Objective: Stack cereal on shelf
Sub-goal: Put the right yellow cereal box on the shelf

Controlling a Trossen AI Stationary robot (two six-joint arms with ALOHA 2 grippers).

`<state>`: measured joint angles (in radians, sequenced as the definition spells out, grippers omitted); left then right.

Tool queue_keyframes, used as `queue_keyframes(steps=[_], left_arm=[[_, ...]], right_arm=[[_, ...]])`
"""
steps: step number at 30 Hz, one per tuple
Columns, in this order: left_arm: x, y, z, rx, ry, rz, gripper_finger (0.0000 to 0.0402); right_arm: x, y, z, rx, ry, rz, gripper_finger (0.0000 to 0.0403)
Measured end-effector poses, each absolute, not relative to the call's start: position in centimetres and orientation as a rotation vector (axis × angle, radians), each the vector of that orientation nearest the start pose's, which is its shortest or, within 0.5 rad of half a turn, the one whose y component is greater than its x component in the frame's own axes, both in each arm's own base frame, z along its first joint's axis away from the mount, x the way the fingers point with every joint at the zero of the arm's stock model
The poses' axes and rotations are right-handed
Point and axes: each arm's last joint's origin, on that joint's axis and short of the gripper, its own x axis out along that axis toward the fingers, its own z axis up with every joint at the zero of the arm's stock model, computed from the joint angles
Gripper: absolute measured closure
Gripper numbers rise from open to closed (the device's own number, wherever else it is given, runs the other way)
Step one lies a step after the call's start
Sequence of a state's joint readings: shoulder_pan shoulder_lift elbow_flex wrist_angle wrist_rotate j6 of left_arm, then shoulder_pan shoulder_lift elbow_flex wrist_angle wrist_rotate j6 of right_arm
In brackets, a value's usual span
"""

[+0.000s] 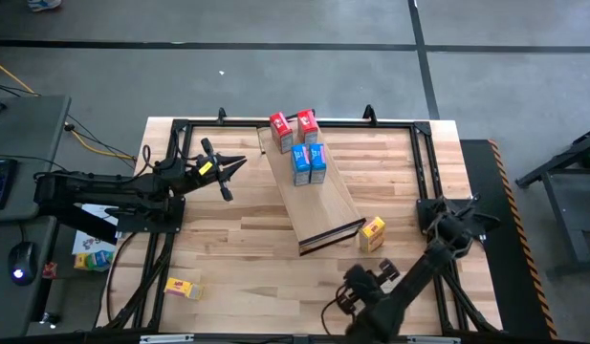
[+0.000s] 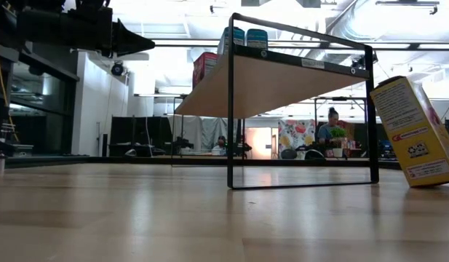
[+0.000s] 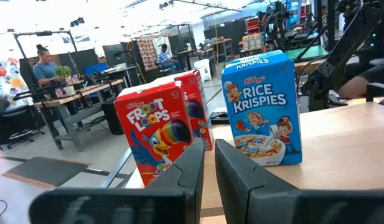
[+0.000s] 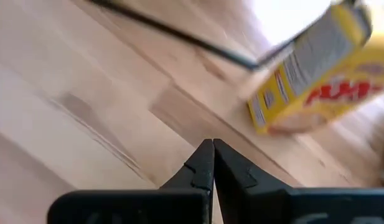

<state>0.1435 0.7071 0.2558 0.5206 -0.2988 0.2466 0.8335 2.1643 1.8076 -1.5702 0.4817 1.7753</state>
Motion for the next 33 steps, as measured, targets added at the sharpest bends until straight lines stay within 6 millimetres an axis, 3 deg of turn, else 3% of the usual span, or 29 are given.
queue_keyframes(steps=[5,9,13,16,20,25,29,33], left_arm=[[15.8,3.1,22.9,0.237,-0.015,0.448,0.0369],[15.8,3.1,22.9,0.236,-0.016,0.448,0.0369],[15.8,3.1,22.9,0.236,-0.015,0.449,0.0369],[15.8,3.1,22.9,0.232,-0.016,0.448,0.0369],[15.8,3.1,22.9,0.226,-0.018,0.448,0.0369],[15.8,3.1,22.9,0.202,-0.023,0.441,0.0369],[15.8,3.1,22.8,0.203,-0.017,0.438,0.0369],[15.8,3.1,22.8,0.202,-0.016,0.438,0.0369]], right_arm=[[26.3,27.4,23.9,0.27,0.875,-0.881,0.0403],[25.2,25.8,27.3,0.273,0.753,-0.82,0.0403],[23.7,23.0,29.4,0.274,0.721,-0.81,0.0397],[22.2,19.8,30.2,0.282,0.723,-0.841,0.038],[19.1,14.6,30.3,0.342,0.719,-0.914,0.0331],[14.3,8.8,30.7,0.511,0.692,-0.925,0.0237],[11.6,6.2,31.4,0.622,0.608,-0.734,0.0163],[10.4,4.8,32.0,0.611,0.492,-0.499,0.0114]])
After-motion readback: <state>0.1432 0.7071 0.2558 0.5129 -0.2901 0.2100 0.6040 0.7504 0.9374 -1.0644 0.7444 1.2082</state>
